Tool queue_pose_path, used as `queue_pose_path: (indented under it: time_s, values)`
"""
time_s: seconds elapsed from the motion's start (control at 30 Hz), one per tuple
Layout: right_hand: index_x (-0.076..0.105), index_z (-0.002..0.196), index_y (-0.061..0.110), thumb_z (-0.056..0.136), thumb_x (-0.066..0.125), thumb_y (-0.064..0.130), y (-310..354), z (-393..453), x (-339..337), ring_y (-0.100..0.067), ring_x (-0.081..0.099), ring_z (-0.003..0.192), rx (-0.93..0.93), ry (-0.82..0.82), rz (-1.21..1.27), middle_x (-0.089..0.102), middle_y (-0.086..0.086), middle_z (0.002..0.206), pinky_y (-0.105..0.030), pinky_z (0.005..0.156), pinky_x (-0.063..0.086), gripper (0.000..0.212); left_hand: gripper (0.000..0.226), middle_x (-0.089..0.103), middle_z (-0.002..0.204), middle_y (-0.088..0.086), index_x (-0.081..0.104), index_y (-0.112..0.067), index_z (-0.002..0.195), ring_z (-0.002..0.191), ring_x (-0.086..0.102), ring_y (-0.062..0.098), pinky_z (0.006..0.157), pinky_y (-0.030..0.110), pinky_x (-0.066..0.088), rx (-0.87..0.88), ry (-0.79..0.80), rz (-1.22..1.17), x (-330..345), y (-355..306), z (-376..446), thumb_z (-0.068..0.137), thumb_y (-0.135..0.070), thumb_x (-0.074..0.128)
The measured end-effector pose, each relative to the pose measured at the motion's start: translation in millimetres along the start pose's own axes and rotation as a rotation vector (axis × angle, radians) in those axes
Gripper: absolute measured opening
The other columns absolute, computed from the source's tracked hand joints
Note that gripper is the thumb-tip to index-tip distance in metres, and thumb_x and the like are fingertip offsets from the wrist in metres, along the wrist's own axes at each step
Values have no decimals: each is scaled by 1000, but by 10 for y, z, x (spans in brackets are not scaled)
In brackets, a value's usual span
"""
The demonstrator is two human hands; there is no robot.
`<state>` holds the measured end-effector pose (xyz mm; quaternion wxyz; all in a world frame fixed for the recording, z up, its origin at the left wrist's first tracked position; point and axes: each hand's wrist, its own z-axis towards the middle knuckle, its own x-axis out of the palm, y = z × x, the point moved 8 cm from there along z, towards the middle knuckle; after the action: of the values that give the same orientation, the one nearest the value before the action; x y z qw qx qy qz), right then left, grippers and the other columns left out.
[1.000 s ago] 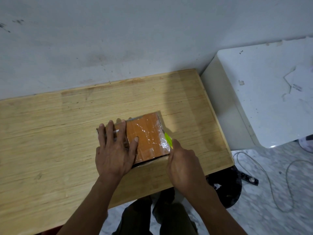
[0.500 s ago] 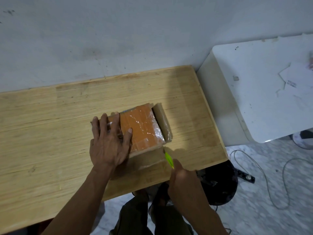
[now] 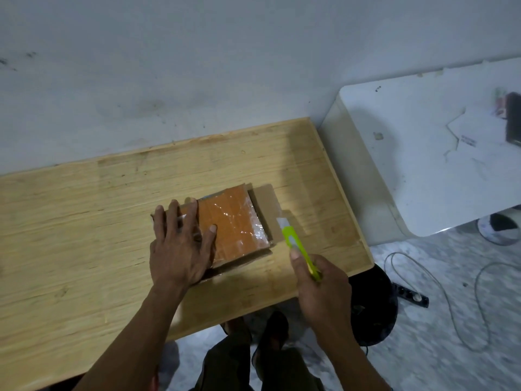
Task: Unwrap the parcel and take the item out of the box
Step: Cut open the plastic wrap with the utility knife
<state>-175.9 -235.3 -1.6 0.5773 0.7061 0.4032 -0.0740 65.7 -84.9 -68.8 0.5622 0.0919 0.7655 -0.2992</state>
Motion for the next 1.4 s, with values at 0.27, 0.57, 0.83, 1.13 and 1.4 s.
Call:
queue_pose_path:
  time_s: [0.27,0.57,0.83,1.13,1.4]
  values:
    - [61,69,17,97,51,22,65,320,127,-17,43,46,65,57,268,54,1,53,-30,48,35,30,79,10,166,4,9,-40,156,154,-4,29,105,66,38,21,36,-32,-37,31,-17,87,-76,21]
    - [60,104,9,92,42,-4,-4,585,286,-12,39,56,156,274,394,50,-7,86,-27,44,34,25,75,10,167,1,10,-41,155,154,-5,27,110,60,36,4,25,-28,-57,11,4,89,-74,19]
    - [64,110,7,98,52,22,-279,1339,339,-31,58,94,76,-47,-233,61,-15,107,-29,76,37,23,75,6,167,1,9,-41,157,154,-8,26,113,61,31,6,19,-12,-21,29,-12,90,-74,21]
    - [62,104,5,95,59,37,-332,1462,434,-38,61,97,45,-107,-329,64,-17,103,-34,71,41,33,72,2,168,1,2,-43,157,154,-10,24,119,55,20,23,-6,13,-14,38,-21,94,-70,24]
    - [63,111,15,92,62,18,267,1020,674,-17,61,93,-259,60,-156,65,-1,103,-20,76,48,19,73,3,168,7,9,-19,160,154,-8,20,124,47,13,-33,-93,-94,-87,230,-167,100,-56,27]
